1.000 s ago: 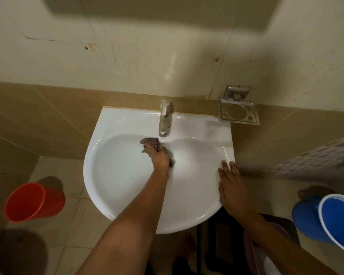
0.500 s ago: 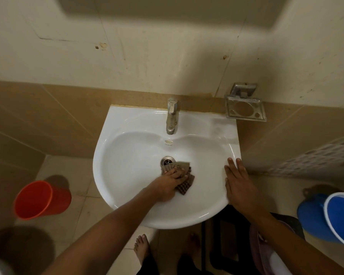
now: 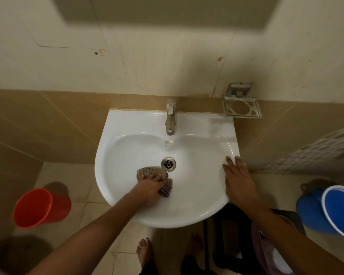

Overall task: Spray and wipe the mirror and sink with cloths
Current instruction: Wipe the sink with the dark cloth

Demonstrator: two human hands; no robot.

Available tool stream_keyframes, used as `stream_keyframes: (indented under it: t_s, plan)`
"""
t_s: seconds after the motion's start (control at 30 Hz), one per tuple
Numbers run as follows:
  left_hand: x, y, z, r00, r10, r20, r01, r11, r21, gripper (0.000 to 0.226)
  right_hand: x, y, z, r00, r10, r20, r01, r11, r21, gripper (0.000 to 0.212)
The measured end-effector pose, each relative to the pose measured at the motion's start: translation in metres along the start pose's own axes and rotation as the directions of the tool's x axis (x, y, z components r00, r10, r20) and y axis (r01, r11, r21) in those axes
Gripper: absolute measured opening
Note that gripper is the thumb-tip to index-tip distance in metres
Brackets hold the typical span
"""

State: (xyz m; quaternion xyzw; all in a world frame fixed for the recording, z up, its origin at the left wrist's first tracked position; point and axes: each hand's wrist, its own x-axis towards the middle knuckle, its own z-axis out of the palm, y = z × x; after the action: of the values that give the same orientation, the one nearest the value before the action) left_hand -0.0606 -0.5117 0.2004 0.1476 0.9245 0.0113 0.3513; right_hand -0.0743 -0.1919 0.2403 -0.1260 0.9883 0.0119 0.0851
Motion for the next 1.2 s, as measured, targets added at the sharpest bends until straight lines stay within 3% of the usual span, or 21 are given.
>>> stream_keyframes:
  t_s: [0.13, 0.2, 0.27, 0.33, 0.4, 0.47, 0.57, 0.63, 0.73, 0.93, 1.0, 1.07, 1.2]
  plan:
    - [-0.008, 0.045, 0.008, 0.986, 0.141, -0.089, -0.16, 0.951, -0.264, 0.052, 0.003, -0.013, -0.002, 1.0, -0.004, 0.025, 0.003, 0.999, 0.047, 0.055]
    - [-0.013, 0.056, -0.003, 0.98, 0.143, -0.137, -0.194, 0.826, -0.529, 0.045, 0.003, -0.027, -0.004, 0.999, -0.038, -0.014, 0.04, 0.992, 0.117, 0.054]
    - [-0.021, 0.056, -0.019, 0.978, 0.154, -0.138, -0.2, 0.541, -0.817, 0.038, 0.001, -0.045, -0.009, 0.997, -0.072, -0.038, 0.08, 0.958, 0.276, 0.05]
    - [-0.034, 0.051, -0.036, 0.988, 0.083, -0.132, -0.146, 0.206, -0.968, 0.032, -0.002, -0.064, -0.013, 0.998, -0.049, -0.034, 0.06, 0.879, 0.474, 0.047]
    - [-0.047, 0.043, -0.047, 0.998, 0.009, -0.062, -0.06, -0.123, -0.991, 0.031, -0.006, -0.082, -0.016, 0.999, 0.051, 0.014, -0.047, 0.73, 0.682, 0.044]
    - [-0.056, 0.034, -0.052, 0.999, 0.0, -0.043, -0.039, -0.402, -0.915, 0.029, -0.007, -0.099, -0.024, 0.97, 0.185, 0.158, -0.227, 0.455, 0.861, 0.041]
    - [-0.07, 0.024, -0.062, 0.999, 0.003, -0.053, -0.041, -0.594, -0.803, 0.034, -0.008, -0.12, -0.039, 0.899, 0.169, 0.403, -0.403, -0.041, 0.914, 0.039]
    - [-0.078, 0.02, -0.068, 0.999, 0.011, -0.036, -0.022, -0.618, -0.786, 0.039, -0.011, -0.13, -0.046, 0.88, 0.047, 0.474, -0.449, -0.25, 0.858, 0.049]
    - [-0.091, 0.013, -0.072, 0.998, 0.024, -0.059, -0.037, -0.535, -0.844, 0.038, -0.016, -0.148, -0.052, 0.904, -0.055, 0.423, -0.414, -0.348, 0.841, 0.056]
    - [-0.103, 0.003, -0.078, 0.981, -0.116, -0.157, -0.163, -0.045, -0.986, 0.028, -0.019, -0.182, -0.055, 0.916, 0.09, 0.391, -0.364, -0.224, 0.904, 0.039]
    - [-0.105, -0.004, -0.077, 0.976, -0.158, -0.151, -0.155, -0.013, -0.988, 0.028, -0.02, -0.188, -0.057, 0.919, 0.136, 0.37, -0.331, -0.244, 0.912, 0.034]
    - [-0.107, -0.014, -0.076, 0.983, -0.118, -0.139, -0.148, -0.072, -0.986, 0.029, -0.022, -0.191, -0.063, 0.919, 0.176, 0.353, -0.304, -0.253, 0.918, 0.033]
    - [-0.107, -0.023, -0.076, 0.98, -0.037, -0.196, -0.198, -0.069, -0.978, 0.023, -0.027, -0.193, -0.069, 0.918, 0.264, 0.296, -0.256, -0.177, 0.95, 0.031]
